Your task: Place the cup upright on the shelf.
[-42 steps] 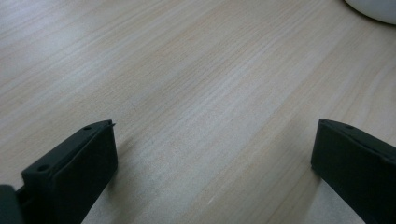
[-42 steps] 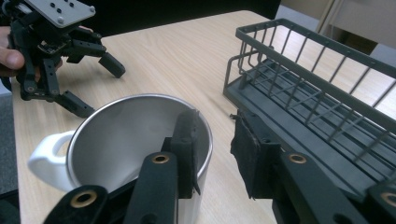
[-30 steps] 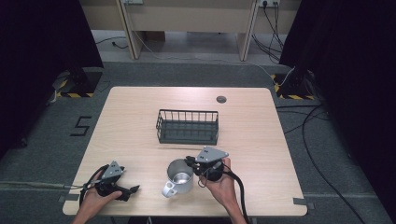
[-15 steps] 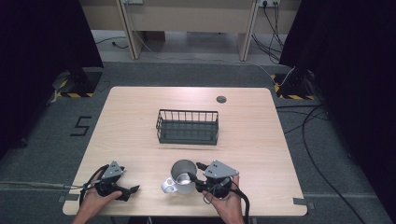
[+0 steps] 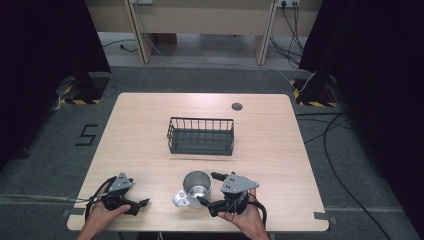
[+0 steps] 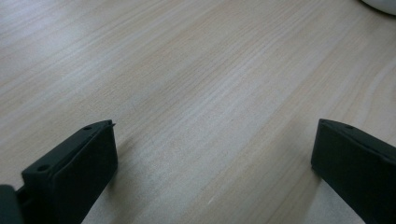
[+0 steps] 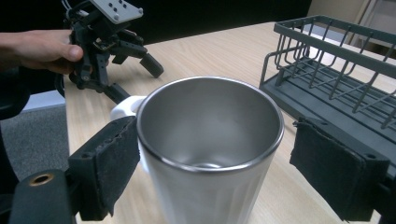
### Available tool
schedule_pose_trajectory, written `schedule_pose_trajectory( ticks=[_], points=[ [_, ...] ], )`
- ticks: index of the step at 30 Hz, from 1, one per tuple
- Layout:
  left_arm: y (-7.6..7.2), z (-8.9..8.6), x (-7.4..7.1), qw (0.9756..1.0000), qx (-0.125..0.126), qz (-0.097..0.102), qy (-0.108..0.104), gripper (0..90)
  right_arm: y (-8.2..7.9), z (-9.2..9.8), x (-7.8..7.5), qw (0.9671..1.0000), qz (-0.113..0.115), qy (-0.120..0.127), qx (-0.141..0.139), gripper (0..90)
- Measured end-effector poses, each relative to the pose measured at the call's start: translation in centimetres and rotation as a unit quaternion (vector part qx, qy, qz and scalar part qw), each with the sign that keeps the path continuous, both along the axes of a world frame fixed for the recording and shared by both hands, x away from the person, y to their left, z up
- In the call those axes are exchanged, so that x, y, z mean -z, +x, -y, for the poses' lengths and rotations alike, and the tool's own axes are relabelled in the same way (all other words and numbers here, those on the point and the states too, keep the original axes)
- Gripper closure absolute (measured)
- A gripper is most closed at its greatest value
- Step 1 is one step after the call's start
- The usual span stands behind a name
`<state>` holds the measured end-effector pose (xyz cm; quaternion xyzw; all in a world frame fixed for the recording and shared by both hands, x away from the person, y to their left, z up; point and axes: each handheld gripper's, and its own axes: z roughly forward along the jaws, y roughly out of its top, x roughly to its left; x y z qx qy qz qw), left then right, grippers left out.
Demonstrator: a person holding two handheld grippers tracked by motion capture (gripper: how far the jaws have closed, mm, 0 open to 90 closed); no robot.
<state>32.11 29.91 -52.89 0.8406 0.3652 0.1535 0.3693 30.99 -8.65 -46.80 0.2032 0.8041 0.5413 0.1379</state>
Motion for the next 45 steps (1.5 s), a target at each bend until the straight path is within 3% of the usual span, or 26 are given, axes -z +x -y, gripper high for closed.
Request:
schedule_pose_trajectory(
  ticks=[3,7,18,21,22,25,26,27,31,35,45],
  points=[
    [0.0,0.0,0.0,1.0000,0.000,0.000,0.000,0.0,1.2,-0.7,0.2,0.9996,0.003,0.001,-0.028,7.2],
    [0.0,0.0,0.0,1.0000,0.000,0.000,0.000,0.0,2.0,-1.3,0.3,0.9985,-0.001,0.004,-0.054,6.0],
    [0.0,0.0,0.0,1.0000,0.000,0.000,0.000,0.0,3.0,-2.5,1.0,0.9972,-0.016,0.014,-0.071,5.1],
    [0.0,0.0,0.0,1.0000,0.000,0.000,0.000,0.0,2.8,-2.6,1.0,0.9981,-0.021,0.018,-0.055,5.6],
    [0.0,0.0,0.0,1.0000,0.000,0.000,0.000,0.0,2.2,-2.9,1.0,0.9995,-0.021,0.019,-0.017,5.7],
    [0.0,0.0,0.0,1.0000,0.000,0.000,0.000,0.0,1.1,-3.3,1.1,0.9989,-0.015,0.022,0.038,5.6],
    [0.0,0.0,0.0,1.0000,0.000,0.000,0.000,0.0,1.1,-3.3,1.1,0.9989,-0.015,0.022,0.038,5.6],
    [0.0,0.0,0.0,1.0000,0.000,0.000,0.000,0.0,0.5,-3.5,1.2,0.9972,-0.012,0.025,0.070,5.5],
    [0.0,0.0,0.0,1.0000,0.000,0.000,0.000,0.0,0.1,-3.7,1.2,0.9965,-0.005,0.018,0.081,5.1],
    [0.0,0.0,0.0,1.0000,0.000,0.000,0.000,0.0,0.9,-3.5,1.1,0.9987,0.004,0.021,0.047,4.4],
    [0.0,0.0,0.0,1.0000,0.001,0.000,0.000,0.0,2.6,-3.1,1.4,0.9988,-0.016,0.040,-0.022,4.6]
  ],
)
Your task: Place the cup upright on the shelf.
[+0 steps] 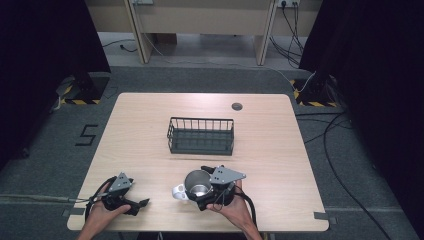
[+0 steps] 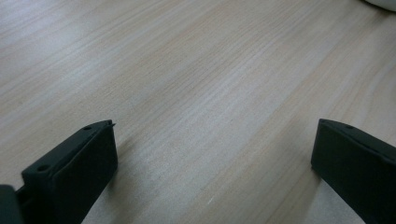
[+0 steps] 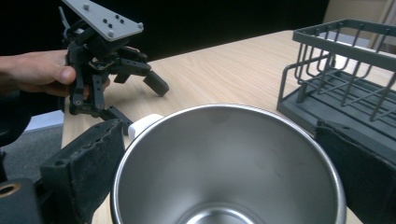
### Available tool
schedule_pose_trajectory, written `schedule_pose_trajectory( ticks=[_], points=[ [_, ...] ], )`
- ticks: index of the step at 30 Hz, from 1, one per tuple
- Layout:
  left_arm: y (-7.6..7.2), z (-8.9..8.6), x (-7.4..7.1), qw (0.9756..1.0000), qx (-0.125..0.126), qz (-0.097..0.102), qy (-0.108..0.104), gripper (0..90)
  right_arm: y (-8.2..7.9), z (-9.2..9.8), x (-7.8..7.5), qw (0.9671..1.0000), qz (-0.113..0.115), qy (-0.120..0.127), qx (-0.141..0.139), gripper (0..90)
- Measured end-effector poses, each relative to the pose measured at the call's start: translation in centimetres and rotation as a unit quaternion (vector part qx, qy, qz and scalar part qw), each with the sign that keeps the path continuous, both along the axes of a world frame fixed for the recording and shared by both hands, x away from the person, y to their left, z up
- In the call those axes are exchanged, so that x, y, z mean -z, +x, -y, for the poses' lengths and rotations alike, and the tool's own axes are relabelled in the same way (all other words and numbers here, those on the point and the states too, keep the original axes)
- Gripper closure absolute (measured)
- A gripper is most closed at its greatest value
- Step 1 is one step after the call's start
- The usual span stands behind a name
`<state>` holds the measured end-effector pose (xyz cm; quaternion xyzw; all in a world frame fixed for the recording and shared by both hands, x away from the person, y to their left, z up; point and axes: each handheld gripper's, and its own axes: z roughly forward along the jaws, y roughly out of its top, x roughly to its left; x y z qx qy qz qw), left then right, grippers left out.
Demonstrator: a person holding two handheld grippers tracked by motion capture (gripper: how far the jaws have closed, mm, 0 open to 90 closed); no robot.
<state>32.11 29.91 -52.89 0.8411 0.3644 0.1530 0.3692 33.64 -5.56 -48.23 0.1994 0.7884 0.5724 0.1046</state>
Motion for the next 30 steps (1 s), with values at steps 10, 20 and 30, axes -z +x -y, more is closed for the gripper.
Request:
schedule_pose_trajectory(
  ticks=[10,20,30],
  points=[
    [0.0,0.0,0.0,1.0000,0.000,0.000,0.000,0.0,0.1,0.2,0.5,0.9999,0.008,0.012,-0.009,5.7],
    [0.0,0.0,0.0,1.0000,0.000,0.000,0.000,0.0,-0.4,0.0,0.0,0.9995,0.012,-0.004,0.028,6.4],
    [0.0,0.0,0.0,1.0000,0.000,0.000,0.000,0.0,0.2,0.0,-1.7,0.9985,0.006,0.012,0.053,6.4]
  ],
)
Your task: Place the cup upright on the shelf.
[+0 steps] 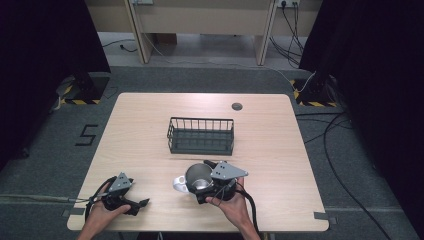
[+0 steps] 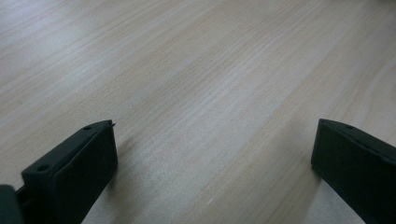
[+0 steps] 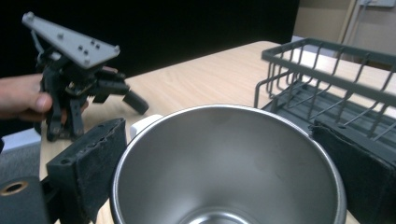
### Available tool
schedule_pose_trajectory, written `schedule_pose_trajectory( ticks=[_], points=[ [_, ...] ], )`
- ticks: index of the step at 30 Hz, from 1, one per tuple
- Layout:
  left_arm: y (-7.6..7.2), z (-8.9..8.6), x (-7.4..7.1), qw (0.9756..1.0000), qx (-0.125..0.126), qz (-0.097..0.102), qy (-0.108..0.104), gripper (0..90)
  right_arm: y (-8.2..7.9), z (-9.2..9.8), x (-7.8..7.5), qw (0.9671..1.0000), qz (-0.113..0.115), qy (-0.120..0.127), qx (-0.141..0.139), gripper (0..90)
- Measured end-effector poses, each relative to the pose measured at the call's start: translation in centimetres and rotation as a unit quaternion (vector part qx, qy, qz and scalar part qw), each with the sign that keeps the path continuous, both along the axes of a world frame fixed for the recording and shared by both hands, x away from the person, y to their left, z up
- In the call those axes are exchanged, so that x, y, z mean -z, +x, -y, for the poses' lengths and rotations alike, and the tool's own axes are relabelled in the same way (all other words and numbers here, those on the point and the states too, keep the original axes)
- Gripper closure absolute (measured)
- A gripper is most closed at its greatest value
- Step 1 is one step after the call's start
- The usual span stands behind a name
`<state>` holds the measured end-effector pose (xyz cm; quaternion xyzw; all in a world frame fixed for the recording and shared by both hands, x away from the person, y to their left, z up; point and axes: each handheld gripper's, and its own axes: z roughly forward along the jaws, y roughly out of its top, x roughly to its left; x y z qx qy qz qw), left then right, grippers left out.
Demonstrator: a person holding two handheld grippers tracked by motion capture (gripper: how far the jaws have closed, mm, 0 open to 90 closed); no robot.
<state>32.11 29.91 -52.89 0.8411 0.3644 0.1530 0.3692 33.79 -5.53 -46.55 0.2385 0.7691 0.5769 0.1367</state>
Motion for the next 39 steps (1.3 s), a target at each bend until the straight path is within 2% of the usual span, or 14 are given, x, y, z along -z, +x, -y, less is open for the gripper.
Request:
schedule_pose_trajectory(
  ticks=[5,19,34,39],
  points=[
    [0.0,0.0,0.0,1.0000,0.000,0.000,0.000,0.0,0.4,-0.1,-1.0,0.9999,0.004,-0.004,0.013,6.4],
    [0.0,0.0,0.0,1.0000,0.000,0.000,0.000,0.0,2.5,0.0,-3.6,0.9995,-0.005,-0.004,0.032,6.5],
    [0.0,0.0,0.0,1.0000,0.000,0.000,0.000,0.0,4.9,-0.4,-8.6,0.9992,0.004,-0.009,0.040,6.5],
    [0.0,0.0,0.0,1.0000,0.000,0.000,0.000,0.0,5.6,-0.8,-9.4,0.9992,0.004,-0.010,0.038,6.5]
  ],
)
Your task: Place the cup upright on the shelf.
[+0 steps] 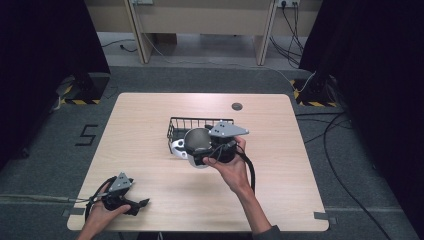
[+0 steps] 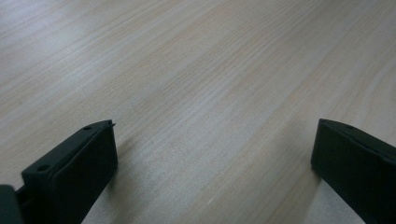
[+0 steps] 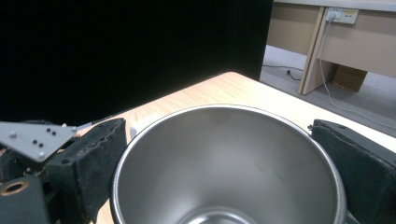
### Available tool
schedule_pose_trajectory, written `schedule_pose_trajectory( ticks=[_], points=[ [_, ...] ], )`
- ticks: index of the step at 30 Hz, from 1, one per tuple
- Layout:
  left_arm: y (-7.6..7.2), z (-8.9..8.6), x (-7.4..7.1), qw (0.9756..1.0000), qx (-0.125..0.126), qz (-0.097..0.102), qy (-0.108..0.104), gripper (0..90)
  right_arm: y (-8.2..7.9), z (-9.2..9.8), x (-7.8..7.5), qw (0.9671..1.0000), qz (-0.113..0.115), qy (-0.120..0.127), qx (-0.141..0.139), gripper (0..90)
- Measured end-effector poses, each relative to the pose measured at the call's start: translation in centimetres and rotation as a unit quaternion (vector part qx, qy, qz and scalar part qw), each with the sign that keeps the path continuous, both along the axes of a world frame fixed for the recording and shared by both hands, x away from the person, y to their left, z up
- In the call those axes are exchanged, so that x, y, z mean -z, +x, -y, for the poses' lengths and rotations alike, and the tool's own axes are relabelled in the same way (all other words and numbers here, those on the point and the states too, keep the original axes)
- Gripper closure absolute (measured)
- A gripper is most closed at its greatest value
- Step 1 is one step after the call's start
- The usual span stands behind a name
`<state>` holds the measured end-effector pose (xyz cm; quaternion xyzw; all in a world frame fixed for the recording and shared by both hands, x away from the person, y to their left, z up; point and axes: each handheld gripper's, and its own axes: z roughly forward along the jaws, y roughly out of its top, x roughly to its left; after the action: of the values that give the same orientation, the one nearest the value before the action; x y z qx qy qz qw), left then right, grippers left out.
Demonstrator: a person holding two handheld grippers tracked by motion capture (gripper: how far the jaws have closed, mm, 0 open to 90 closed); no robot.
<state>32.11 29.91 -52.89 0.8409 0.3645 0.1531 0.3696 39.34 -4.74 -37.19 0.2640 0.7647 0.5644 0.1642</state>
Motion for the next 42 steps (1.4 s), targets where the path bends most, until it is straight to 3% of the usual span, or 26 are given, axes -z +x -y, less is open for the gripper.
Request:
schedule_pose_trajectory(
  ticks=[10,19,32,42],
  points=[
    [0.0,0.0,0.0,1.0000,0.000,-0.001,-0.001,0.0,2.6,-0.4,-2.3,0.9998,0.010,-0.005,0.014,6.5],
    [0.0,0.0,0.0,1.0000,0.000,-0.001,0.000,0.0,5.0,-0.3,-2.7,0.9994,0.003,-0.009,0.032,6.5],
    [0.0,0.0,0.0,1.0000,0.001,0.000,0.000,0.0,9.1,-0.3,-1.7,0.9971,-0.010,-0.012,0.074,6.5],
    [0.0,0.0,0.0,1.0000,0.001,0.000,0.000,0.0,10.9,0.1,-0.4,0.9956,-0.014,-0.016,0.092,6.5]
  ],
)
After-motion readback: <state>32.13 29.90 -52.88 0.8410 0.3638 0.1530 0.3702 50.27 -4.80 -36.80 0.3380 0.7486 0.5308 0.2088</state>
